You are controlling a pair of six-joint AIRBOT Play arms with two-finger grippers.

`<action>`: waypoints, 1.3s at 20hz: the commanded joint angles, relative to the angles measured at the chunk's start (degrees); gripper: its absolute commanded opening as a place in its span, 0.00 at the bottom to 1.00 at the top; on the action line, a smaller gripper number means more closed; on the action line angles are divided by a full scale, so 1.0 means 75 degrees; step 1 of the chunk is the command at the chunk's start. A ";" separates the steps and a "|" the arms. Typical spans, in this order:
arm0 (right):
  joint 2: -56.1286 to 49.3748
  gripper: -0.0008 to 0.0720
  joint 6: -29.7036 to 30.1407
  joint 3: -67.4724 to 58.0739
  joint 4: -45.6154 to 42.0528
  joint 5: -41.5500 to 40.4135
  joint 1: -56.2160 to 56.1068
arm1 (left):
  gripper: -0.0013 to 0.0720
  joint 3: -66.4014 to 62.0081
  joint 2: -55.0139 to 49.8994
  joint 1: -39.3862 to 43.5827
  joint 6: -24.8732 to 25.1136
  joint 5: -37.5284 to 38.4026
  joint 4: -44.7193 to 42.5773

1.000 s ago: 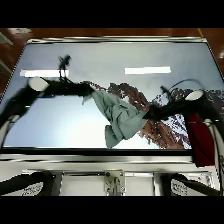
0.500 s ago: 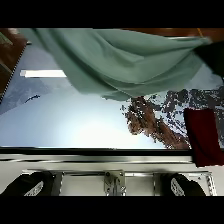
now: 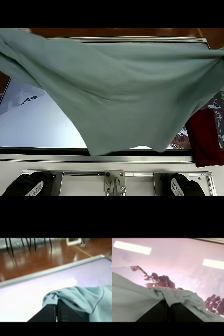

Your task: Fold the shirts.

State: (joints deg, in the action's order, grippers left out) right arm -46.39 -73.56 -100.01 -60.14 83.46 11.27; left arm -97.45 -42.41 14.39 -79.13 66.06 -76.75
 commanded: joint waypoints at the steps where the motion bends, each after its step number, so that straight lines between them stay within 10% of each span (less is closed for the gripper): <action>1: -0.0799 0.11 0.0201 -0.0026 -0.0242 -0.0393 0.0006 | 0.07 0.1166 0.0000 -0.0003 -0.0149 0.0930 -0.0256; 7: -0.4366 0.11 -0.0023 -0.0026 0.1568 -0.3013 -0.0111 | 0.07 0.6044 -0.0023 0.0055 -0.0629 -0.1250 0.1125; 13: -0.7577 0.12 -0.0583 -0.0029 0.0985 -0.1961 -0.1533 | 0.07 0.8865 -0.0670 0.0487 -0.0606 -0.3634 0.3383; 14: -0.7799 0.17 -0.0796 -0.0029 0.0746 -0.1725 -0.1620 | 0.07 0.8912 -0.0723 0.0577 -0.0513 -0.3605 0.3378; 16: -0.7860 0.97 -0.0895 -0.0041 0.1011 -0.1282 -0.1571 | 0.07 0.8877 -0.0720 0.0618 -0.0131 -0.3768 0.3381; 22: -0.6137 0.96 -0.1437 0.0012 -0.0315 0.1888 0.0020 | 0.07 0.8416 -0.0720 0.0265 0.0192 -0.3858 0.3351; 26: -0.4444 0.96 -0.1649 0.2527 -0.0659 0.1909 0.0880 | 0.07 0.8393 -0.0720 0.0227 0.0353 -0.3445 0.3261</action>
State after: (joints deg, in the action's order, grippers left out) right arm -87.68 -83.92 -92.03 -61.08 94.59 13.65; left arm -34.17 -47.79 16.47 -77.71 38.46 -51.99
